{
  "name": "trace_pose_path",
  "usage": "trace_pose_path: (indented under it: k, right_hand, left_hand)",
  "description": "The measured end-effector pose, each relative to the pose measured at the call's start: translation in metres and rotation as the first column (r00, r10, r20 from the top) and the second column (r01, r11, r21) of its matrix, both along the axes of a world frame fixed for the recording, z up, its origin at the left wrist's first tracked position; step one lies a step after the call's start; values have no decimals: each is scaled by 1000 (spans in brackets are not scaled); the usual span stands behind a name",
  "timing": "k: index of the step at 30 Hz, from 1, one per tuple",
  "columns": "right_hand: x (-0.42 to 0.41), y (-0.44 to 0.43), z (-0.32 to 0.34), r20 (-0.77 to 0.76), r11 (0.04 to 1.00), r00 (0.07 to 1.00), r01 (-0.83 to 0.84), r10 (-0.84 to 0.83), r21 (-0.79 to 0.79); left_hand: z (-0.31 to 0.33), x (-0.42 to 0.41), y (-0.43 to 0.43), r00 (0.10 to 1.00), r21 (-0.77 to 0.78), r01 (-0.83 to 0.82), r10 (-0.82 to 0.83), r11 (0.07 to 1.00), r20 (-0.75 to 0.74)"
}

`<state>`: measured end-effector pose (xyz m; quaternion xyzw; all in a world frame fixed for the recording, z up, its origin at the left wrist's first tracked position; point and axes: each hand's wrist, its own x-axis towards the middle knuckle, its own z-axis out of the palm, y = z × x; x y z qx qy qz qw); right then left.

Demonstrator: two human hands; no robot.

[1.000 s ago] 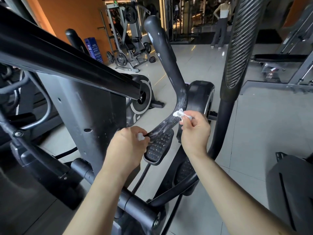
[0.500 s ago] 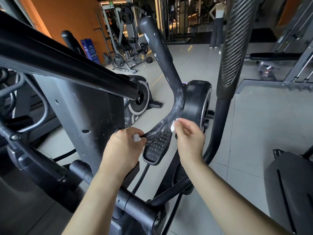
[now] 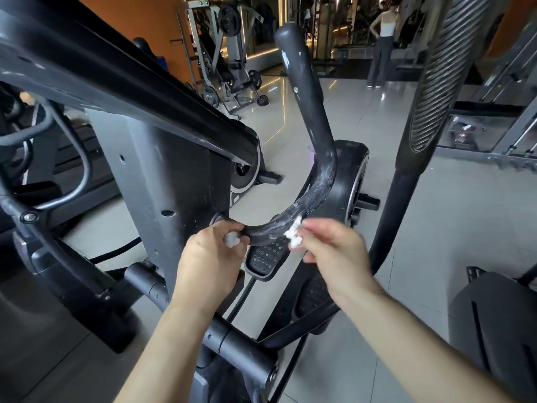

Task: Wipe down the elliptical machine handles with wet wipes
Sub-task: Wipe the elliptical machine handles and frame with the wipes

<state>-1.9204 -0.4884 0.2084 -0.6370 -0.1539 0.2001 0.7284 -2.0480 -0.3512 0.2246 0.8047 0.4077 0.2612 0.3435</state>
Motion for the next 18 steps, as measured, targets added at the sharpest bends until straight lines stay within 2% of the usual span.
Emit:
trace_pose_path:
  k: [1, 3, 5, 6, 8, 10, 15, 18]
  right_hand:
    - [5, -2, 12, 152, 999, 988, -5, 13, -53]
    - [14, 5, 33, 428, 986, 899, -21, 91, -167]
    - [19, 25, 43, 618, 939, 741, -47, 262, -341]
    - [21, 36, 43, 656, 903, 665, -65, 356, -425]
    - [21, 58, 43, 643, 826, 571, -117, 511, -552]
    - [19, 73, 44, 607, 768, 526, -152, 596, -622]
    - [40, 69, 66, 547, 635, 418, -98, 725, -766]
    - [50, 62, 74, 550, 618, 407, -49, 730, -784]
  left_hand:
    - [-1, -2, 0, 1000, -7, -10, 10, 1000, 17]
    - [-5, -7, -2, 999, -23, -23, 24, 999, 35]
    - [-8, -9, -5, 999, -34, -35, 35, 999, 16]
    - [-9, -11, -6, 999, -39, -41, 41, 998, -2]
    - [-11, -13, -7, 998, -44, -56, 55, 997, -31]
    - [-11, -15, -7, 997, -50, -67, 65, 996, -38]
    - [-12, -16, -7, 997, -40, -64, 62, 997, -54]
    - [-15, -16, -6, 997, -31, -56, 55, 998, -52]
